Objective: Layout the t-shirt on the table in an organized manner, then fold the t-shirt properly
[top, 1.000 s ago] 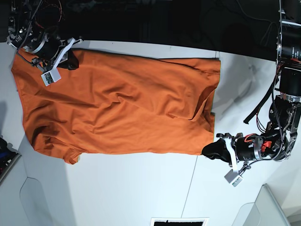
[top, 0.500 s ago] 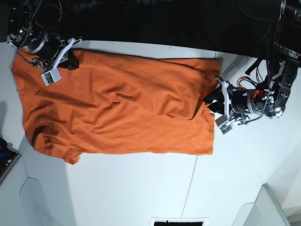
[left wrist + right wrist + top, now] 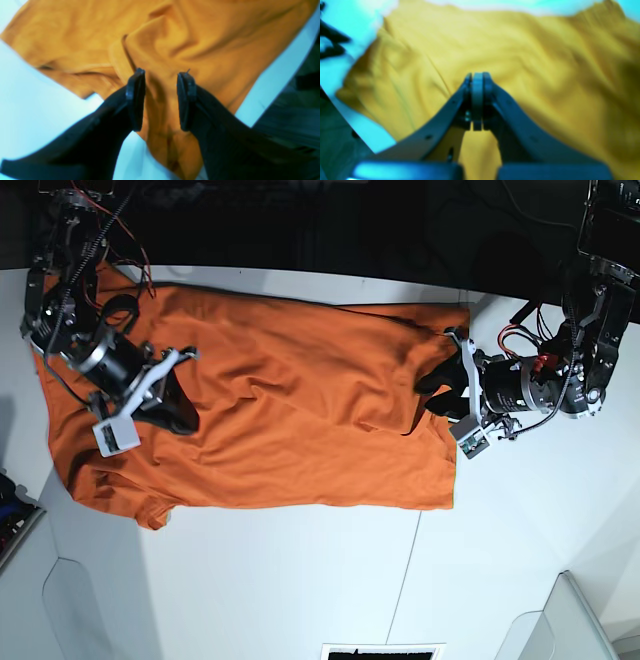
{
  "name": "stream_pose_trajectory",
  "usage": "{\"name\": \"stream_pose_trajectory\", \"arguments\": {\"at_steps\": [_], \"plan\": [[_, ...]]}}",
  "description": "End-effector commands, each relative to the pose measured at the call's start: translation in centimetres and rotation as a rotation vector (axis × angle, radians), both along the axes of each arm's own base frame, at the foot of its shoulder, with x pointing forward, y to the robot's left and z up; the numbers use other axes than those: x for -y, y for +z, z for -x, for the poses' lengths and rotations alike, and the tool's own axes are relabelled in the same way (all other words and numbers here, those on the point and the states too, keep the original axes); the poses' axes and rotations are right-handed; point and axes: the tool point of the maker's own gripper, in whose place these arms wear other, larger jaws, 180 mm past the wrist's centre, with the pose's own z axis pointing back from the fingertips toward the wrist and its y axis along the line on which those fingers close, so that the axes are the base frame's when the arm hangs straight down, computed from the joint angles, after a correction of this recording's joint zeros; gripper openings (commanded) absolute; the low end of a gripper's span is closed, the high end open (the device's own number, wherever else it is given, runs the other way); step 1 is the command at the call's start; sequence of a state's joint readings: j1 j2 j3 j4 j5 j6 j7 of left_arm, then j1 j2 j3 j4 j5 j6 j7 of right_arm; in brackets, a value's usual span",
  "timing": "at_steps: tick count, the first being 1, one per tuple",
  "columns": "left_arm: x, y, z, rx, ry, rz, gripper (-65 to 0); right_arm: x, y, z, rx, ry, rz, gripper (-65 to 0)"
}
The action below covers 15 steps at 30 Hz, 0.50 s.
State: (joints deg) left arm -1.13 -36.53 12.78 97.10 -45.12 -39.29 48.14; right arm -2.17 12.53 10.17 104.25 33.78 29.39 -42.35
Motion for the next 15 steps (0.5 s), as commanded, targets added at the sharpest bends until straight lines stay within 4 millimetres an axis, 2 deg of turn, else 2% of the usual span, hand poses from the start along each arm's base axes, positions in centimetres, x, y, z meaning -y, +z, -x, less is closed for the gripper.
{"name": "stream_pose_trajectory", "arguments": {"at_steps": [1, 5, 7, 11, 15], "plan": [[0.0, 0.4, 0.3, 0.006, -0.012, 0.012, -41.1, -1.6, 1.9, -1.1, 0.071, 0.03, -0.023, -65.0], [-0.2, -1.2, 2.2, -0.043, -0.011, 0.004, -41.1, -7.5, 4.1, -3.8, 0.174, 0.121, -0.023, -65.0], [-0.1, -1.7, 2.9, -0.058, -0.01, 0.008, -41.1, -10.4, 4.4, -5.5, 0.199, 0.156, -0.044, -65.0], [-0.1, -3.3, 5.4, -0.123, -0.005, 0.016, -41.1, -15.6, 2.3, -8.7, 0.153, 0.219, -0.028, -65.0], [0.5, -4.3, 7.2, -0.159, 0.001, 0.042, -41.1, -19.5, -0.6, -11.5, 0.076, 0.241, -0.042, -65.0]]}}
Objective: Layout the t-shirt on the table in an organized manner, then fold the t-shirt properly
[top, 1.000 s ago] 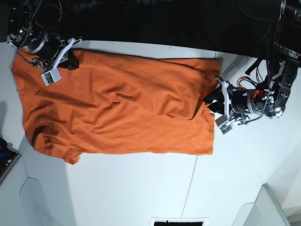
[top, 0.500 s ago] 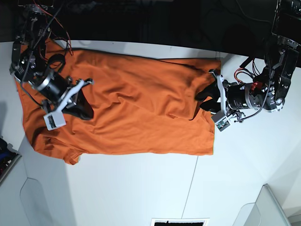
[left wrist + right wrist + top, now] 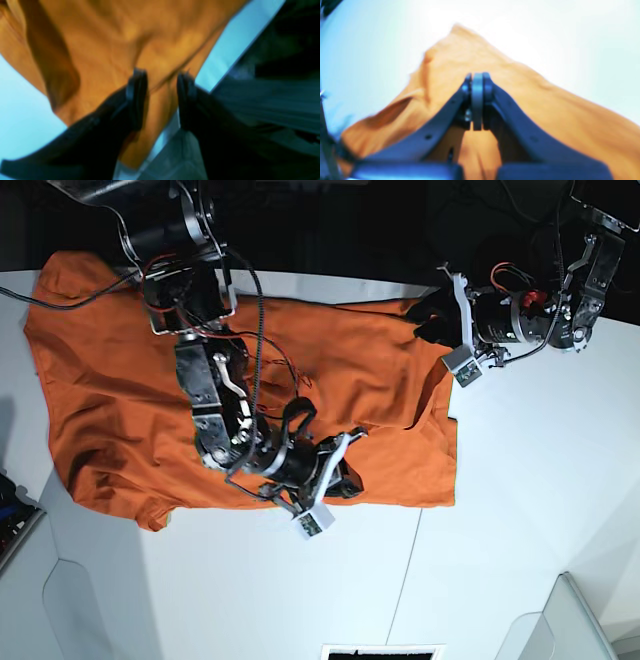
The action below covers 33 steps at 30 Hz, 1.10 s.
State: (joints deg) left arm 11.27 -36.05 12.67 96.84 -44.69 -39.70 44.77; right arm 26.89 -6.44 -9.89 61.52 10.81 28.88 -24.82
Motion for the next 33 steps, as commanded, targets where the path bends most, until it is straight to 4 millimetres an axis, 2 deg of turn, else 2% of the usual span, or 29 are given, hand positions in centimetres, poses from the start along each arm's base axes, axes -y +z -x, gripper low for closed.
{"name": "stream_pose_trajectory", "arguments": {"at_steps": [1, 4, 7, 10, 15, 20, 23, 27, 30, 33], "plan": [[0.1, 0.4, -0.3, 0.015, -0.006, 0.004, -41.1, -1.4, 2.0, -1.8, 0.041, 0.004, -0.037, -65.0], [0.9, 0.2, 0.1, 0.006, -0.002, 0.027, -41.1, -2.5, -0.9, -1.7, -0.04, 0.056, -0.001, -65.0], [1.1, 0.0, 0.4, -0.003, -0.002, 0.029, -41.1, -1.9, -4.0, -0.9, -0.098, 0.079, 0.093, -65.0], [0.8, -0.4, 1.1, -0.03, -0.009, 0.009, -41.1, -0.3, -5.2, -1.4, -0.095, 0.032, 0.167, -65.0], [0.8, -1.2, 2.8, -0.074, -0.011, 0.005, -41.1, 3.1, -5.0, -3.4, -0.057, -0.063, 0.213, -65.0], [0.0, -2.1, 4.9, -0.125, -0.016, -0.016, -41.1, 6.4, -5.6, -4.2, -0.034, -0.097, 0.266, -65.0], [-0.7, -2.4, 6.0, -0.15, -0.02, -0.03, -41.1, 7.5, -5.7, -4.5, -0.034, -0.129, 0.277, -65.0], [-0.6, -2.3, 5.9, -0.15, -0.017, -0.022, -41.1, 7.9, -5.2, -5.0, -0.034, -0.163, 0.241, -65.0], [-0.7, -2.2, 5.7, -0.142, -0.015, -0.021, -41.1, 8.0, -3.8, -5.9, -0.008, -0.196, 0.188, -65.0], [-0.7, -2.2, 5.7, -0.142, -0.015, -0.021, -41.1, 7.7, -0.6, -7.1, 0.051, -0.219, 0.105, -65.0]]}}
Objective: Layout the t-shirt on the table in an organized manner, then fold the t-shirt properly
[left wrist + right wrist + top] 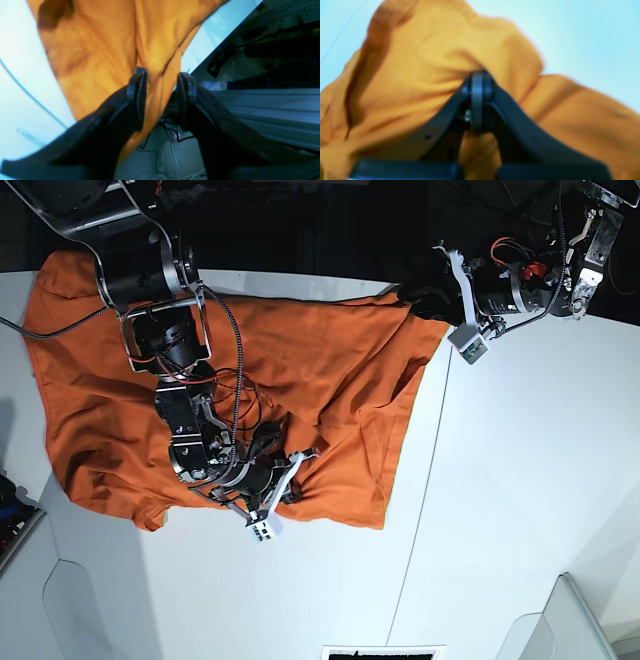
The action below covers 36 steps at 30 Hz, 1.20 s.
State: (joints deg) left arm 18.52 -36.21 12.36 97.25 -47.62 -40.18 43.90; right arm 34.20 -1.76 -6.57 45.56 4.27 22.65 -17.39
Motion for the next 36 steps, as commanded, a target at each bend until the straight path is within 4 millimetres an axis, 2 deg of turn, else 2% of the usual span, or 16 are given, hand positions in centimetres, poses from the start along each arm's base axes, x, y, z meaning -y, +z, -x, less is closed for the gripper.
{"name": "stream_pose_trajectory", "arguments": {"at_steps": [1, 4, 6, 10, 13, 15, 19, 22, 27, 29, 33, 36], "plan": [[-1.4, -0.8, 0.8, -0.024, -0.033, -0.079, -41.1, -0.7, 5.2, -2.8, 0.129, -0.008, -0.074, -65.0], [-1.5, -0.5, 0.5, -0.015, -0.027, -0.079, -41.1, -1.1, 9.4, -3.6, 0.213, 0.0, -0.131, -65.0], [-1.7, 0.2, -0.4, 0.014, -0.01, -0.073, -41.1, -0.9, 11.4, -3.6, 0.232, 0.006, -0.122, -65.0], [-3.0, 3.7, -3.8, 0.142, 0.057, -0.059, -41.1, 0.6, 13.3, -2.7, 0.194, 0.013, -0.042, -65.0], [-4.4, 7.1, -6.4, 0.252, 0.131, -0.029, -41.1, 2.7, 14.3, -1.2, 0.183, 0.003, -0.074, -65.0], [-5.3, 8.9, -7.6, 0.304, 0.174, -0.012, -41.1, 4.5, 14.0, 0.0, 0.178, -0.013, -0.1, -65.0], [-6.9, 10.7, -9.0, 0.373, 0.236, -0.003, -41.1, 8.6, 11.1, 2.8, 0.128, -0.08, -0.103, -65.0], [-6.4, 12.1, -10.3, 0.435, 0.249, 0.043, -41.1, 10.6, 9.4, 5.2, 0.093, -0.112, -0.154, -65.0], [-4.5, 14.1, -13.3, 0.537, 0.239, 0.096, -41.1, 12.5, 8.1, 9.0, 0.055, -0.155, -0.224, -65.0], [-3.4, 13.7, -14.2, 0.537, 0.214, 0.096, -41.1, 13.1, 7.4, 10.5, 0.034, -0.168, -0.206, -65.0], [-1.0, 11.0, -15.4, 0.489, 0.151, 0.075, -41.1, 13.8, 5.7, 13.7, -0.016, -0.186, -0.179, -65.0], [0.8, 9.6, -16.5, 0.457, 0.122, 0.086, -41.1, 14.1, 4.6, 15.2, -0.052, -0.198, -0.17, -65.0]]}}
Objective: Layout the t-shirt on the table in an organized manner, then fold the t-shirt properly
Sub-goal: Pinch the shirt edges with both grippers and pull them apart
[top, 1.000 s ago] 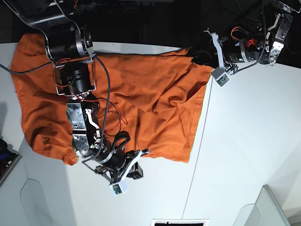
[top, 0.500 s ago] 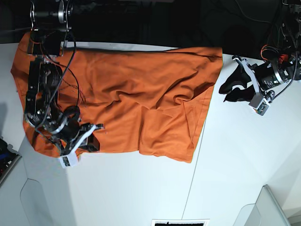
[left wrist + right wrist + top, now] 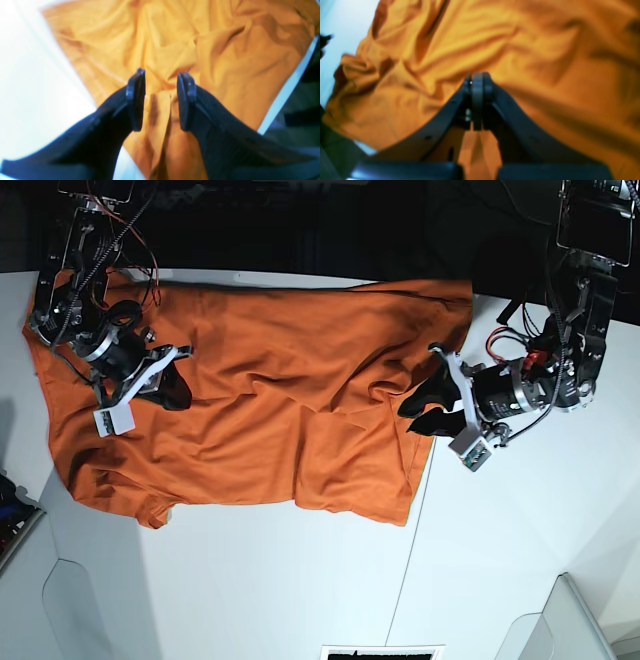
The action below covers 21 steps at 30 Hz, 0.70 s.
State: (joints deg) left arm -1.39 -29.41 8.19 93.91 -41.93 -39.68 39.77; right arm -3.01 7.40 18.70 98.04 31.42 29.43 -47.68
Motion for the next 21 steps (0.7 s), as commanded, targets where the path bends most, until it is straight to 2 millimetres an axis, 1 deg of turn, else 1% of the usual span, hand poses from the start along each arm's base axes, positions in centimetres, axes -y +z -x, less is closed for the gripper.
{"name": "stream_pose_trajectory", "arguments": {"at_steps": [1, 6, 10, 13, 18, 19, 21], "plan": [[0.6, 1.8, -1.4, 0.054, -0.007, 0.043, -41.1, 0.2, 1.3, -0.7, 0.056, -0.002, -0.001, -65.0], [2.4, 0.3, -3.0, 0.036, -0.011, 0.045, -41.2, 0.5, -0.2, 0.8, 0.009, -0.003, 0.02, -65.0], [3.3, -0.1, -4.4, 0.028, 0.009, 0.071, -41.6, 0.5, -0.4, 1.0, 0.002, -0.004, 0.023, -65.0], [3.3, -1.1, -5.0, 0.0, 0.028, 0.069, -47.2, 0.8, -1.1, 1.3, -0.02, -0.006, 0.045, -65.0], [2.2, -3.2, -4.7, -0.058, 0.054, 0.044, -60.6, 1.5, -3.7, 2.5, -0.089, -0.02, 0.066, -65.0], [2.0, -3.6, -4.6, -0.064, 0.057, 0.031, -62.4, 1.6, -4.2, 2.6, -0.096, -0.026, 0.066, -65.0], [1.2, -4.2, -4.5, -0.071, 0.06, -0.005, -63.0, 1.7, -4.9, 2.9, -0.11, -0.034, 0.066, -65.0]]}}
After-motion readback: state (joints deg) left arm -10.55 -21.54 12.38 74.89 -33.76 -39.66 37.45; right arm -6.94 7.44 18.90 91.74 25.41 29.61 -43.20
